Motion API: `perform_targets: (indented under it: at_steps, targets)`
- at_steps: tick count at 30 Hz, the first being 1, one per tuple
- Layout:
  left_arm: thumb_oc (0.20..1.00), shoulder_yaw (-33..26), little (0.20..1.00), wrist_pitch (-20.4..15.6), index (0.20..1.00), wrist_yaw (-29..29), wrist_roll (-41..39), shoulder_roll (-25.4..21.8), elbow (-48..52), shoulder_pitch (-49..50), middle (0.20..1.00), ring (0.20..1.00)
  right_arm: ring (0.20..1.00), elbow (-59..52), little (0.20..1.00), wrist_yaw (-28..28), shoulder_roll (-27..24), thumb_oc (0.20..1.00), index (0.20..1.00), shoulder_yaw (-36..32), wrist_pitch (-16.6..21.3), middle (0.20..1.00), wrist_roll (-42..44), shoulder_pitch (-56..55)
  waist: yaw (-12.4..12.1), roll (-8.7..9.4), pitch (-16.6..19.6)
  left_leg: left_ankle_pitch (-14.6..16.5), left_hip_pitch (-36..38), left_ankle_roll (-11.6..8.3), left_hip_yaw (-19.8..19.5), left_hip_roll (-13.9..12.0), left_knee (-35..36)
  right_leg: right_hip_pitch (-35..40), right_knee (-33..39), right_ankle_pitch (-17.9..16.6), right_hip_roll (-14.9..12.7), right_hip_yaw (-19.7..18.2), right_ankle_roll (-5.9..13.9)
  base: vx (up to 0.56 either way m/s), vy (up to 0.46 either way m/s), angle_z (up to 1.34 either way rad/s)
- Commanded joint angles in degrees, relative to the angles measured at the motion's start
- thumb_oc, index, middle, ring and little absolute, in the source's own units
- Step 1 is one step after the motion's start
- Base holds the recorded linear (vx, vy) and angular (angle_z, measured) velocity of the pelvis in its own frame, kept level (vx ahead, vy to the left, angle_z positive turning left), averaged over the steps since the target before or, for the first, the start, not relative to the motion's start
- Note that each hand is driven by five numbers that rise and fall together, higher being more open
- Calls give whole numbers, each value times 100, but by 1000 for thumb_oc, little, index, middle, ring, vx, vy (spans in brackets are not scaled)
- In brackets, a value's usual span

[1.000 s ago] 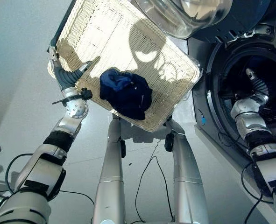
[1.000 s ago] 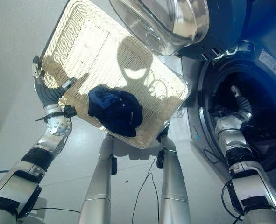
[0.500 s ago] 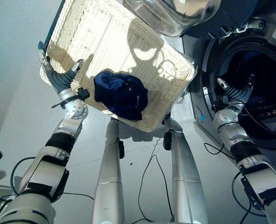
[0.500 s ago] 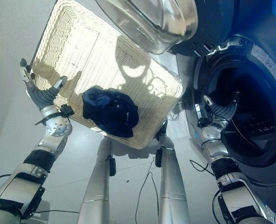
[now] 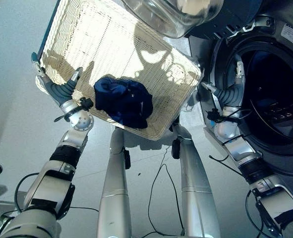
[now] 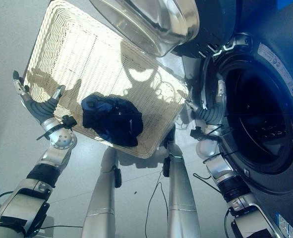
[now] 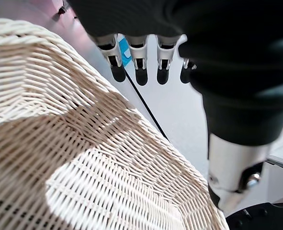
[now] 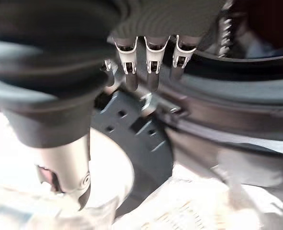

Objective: Put the clothes into the washing machine.

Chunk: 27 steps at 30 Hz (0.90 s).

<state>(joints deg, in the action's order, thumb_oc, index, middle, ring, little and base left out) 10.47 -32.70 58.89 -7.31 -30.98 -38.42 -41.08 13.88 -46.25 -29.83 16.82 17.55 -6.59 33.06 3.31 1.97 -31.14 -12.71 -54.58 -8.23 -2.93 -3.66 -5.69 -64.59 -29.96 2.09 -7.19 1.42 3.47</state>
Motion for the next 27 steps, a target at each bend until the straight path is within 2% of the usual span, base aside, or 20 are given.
perform_targets:
  at_steps: [1,7,11,17,18,23,24,25,27]
  targets:
    - [1000,-465,1000,-31,1000,406,510,179,240,91,1000,1000,1000,-766,1000,188,-253,1000,1000,202,457,1000,-1079,-192,55,-213,135,606,-156,238,271,362,-842,603,1480,-990,350,224,369,0,0,0]
    - [1000,-438,1000,130,1000,368,537,157,193,-62,1000,1000,1000,-939,1000,712,-539,1000,1000,643,684,1000,-1594,310,-33,-252,135,601,-161,236,229,388,-887,624,1438,-958,304,264,393,0,-3,1]
    - [1000,-344,1000,212,1000,189,432,12,59,-270,1000,1000,1000,-854,1000,1247,-746,1000,1000,1180,720,1000,-1385,890,-131,-260,135,580,-160,216,190,392,-901,643,1425,-946,272,332,396,-8,-36,-1]
    - [1000,-61,1000,440,1000,-30,377,-154,-187,-690,1000,1000,1000,-660,1000,1811,-734,1000,1000,1961,475,1000,-953,1764,-244,-267,135,496,-211,201,123,419,-869,619,1459,-977,247,423,373,-11,-44,3]
    - [1000,75,1000,546,1000,-108,297,-206,-315,-845,1000,1000,1000,-499,1000,1993,-615,1000,1000,2205,208,1000,-780,1982,-285,-274,135,531,-164,188,113,414,-879,675,1445,-919,240,448,371,8,-25,10]
    - [1000,280,1000,620,1000,-248,58,-280,-645,-1197,1000,1000,1000,-44,1000,2218,-358,1000,1000,2688,-212,1000,-549,2408,-357,-290,135,519,-161,190,89,429,-875,670,1429,-903,236,497,345,0,-12,5]
    - [1000,337,1000,577,1000,-281,-164,-281,-750,-1323,1000,1000,1000,240,1000,2346,-211,1000,1000,2884,-467,1000,-441,2576,-396,-303,135,505,-170,185,75,440,-864,655,1427,-903,229,514,333,0,0,0]
    - [1000,337,1000,577,1000,-281,-164,-281,-750,-1323,1000,1000,1000,240,1000,2346,-211,1000,1000,2884,-467,1000,-441,2576,-396,-303,135,505,-170,185,75,440,-864,655,1427,-903,229,514,333,0,0,0]
    - [1000,374,1000,474,1000,-408,-456,-267,-921,-1529,1000,1000,1000,690,1000,2453,-19,1000,1000,3106,-734,1000,-421,2763,-432,-312,135,447,-215,186,53,463,-851,618,1439,-943,211,551,325,0,0,0]
